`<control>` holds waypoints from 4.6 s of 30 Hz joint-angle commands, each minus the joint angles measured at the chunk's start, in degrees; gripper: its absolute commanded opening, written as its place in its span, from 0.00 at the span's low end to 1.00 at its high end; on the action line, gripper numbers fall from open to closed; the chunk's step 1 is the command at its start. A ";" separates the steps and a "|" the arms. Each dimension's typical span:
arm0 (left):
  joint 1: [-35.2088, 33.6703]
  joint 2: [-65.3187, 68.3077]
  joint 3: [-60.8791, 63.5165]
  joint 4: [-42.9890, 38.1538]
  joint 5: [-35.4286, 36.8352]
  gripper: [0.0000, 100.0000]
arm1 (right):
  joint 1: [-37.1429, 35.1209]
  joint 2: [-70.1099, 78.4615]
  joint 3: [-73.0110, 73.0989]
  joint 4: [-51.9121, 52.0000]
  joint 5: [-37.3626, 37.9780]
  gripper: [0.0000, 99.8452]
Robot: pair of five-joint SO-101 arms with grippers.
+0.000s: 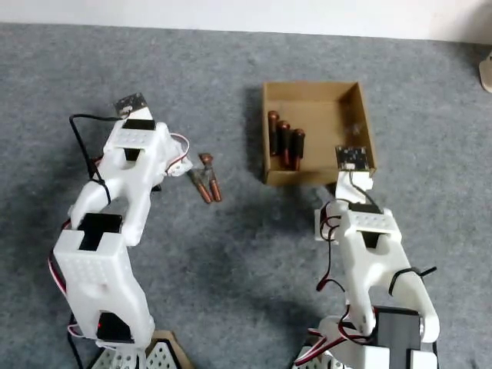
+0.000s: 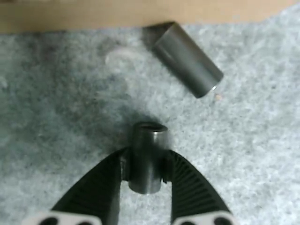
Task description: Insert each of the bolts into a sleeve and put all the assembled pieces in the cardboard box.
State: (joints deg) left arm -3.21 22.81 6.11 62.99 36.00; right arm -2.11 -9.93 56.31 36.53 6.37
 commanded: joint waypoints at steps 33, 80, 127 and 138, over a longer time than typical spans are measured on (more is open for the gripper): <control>10.07 -44.00 37.67 -22.42 -15.38 0.00 | -6.46 -27.47 18.15 -7.60 -1.05 0.01; 32.04 -88.84 67.74 -66.37 -8.97 0.00 | -26.33 -92.97 47.43 -7.25 1.76 0.01; 33.19 -88.84 74.51 -59.16 -23.21 0.29 | -25.98 -93.41 47.34 -7.43 1.76 0.01; 17.45 -88.84 73.98 -48.00 -20.04 0.41 | -21.58 -92.79 47.43 -2.77 1.76 0.01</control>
State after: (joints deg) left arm 21.58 -64.66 80.92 10.15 15.25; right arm -26.99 -102.68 96.04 31.96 7.60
